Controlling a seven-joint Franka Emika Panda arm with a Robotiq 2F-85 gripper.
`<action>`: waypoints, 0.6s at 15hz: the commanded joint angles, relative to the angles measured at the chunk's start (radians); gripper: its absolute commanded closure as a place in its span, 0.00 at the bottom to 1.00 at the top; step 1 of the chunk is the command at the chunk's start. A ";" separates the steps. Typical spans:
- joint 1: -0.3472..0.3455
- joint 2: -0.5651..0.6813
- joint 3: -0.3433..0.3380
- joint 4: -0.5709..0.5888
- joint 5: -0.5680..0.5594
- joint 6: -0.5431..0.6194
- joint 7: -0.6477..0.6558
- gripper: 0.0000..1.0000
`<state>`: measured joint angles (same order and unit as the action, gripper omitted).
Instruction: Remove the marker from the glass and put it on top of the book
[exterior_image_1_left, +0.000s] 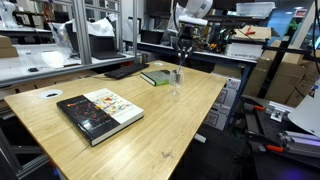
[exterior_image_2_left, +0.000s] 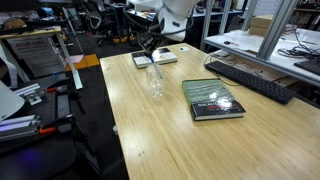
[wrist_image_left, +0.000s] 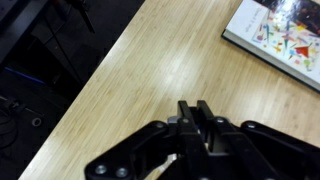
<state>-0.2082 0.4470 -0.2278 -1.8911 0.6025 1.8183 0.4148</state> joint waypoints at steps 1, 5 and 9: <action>-0.031 -0.154 -0.016 -0.012 -0.041 -0.140 0.008 0.97; -0.035 -0.241 -0.040 -0.001 -0.075 -0.151 0.039 0.97; -0.004 -0.252 -0.046 -0.044 -0.191 0.083 0.147 0.97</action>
<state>-0.2336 0.2088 -0.2717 -1.8978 0.4790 1.7633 0.4881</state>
